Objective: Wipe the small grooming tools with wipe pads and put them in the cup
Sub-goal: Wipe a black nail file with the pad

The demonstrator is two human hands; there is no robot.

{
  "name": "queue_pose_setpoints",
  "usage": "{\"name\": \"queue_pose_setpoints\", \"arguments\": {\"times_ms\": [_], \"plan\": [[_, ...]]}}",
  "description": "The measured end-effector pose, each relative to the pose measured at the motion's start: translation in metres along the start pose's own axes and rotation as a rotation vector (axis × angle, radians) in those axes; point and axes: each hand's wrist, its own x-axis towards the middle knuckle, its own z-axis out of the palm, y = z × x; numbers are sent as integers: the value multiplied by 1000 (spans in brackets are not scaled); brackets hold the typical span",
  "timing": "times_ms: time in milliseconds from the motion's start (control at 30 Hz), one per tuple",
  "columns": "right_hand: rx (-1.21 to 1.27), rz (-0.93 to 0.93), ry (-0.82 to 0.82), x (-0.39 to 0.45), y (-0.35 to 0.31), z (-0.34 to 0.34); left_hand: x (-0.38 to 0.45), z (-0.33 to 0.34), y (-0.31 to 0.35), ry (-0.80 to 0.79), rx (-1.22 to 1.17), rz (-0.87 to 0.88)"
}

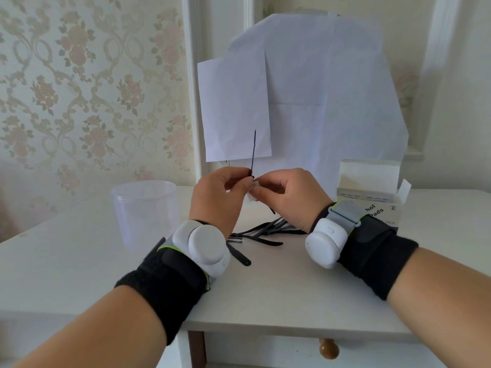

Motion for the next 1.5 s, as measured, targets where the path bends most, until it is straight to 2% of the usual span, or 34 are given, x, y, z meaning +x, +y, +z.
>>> {"name": "queue_pose_setpoints", "arguments": {"times_ms": [233, 467, 667, 933, 1167, 1300, 1500], "plan": [[-252, -98, 46, 3, -1, 5, -2, 1, 3, 18, -32, -18], [-460, -95, -1, 0, -4, 3, -2, -3, 3, 94, -115, -70], [-607, -115, -22, 0, -9, 1, 1, -3, 3, 96, -204, -143], [-605, -252, 64, -1, -9, 3, 0, 0, 0, -21, -238, -170], [-620, -387, 183, 1, -6, 6, 0, -1, 2, -9, -286, -182], [-630, -414, 164, 2, -6, 7, 0, -3, 1, 15, -285, -181], [-660, -292, 27, 5, -2, -3, 2, -6, 1, 116, -328, -213]]}}
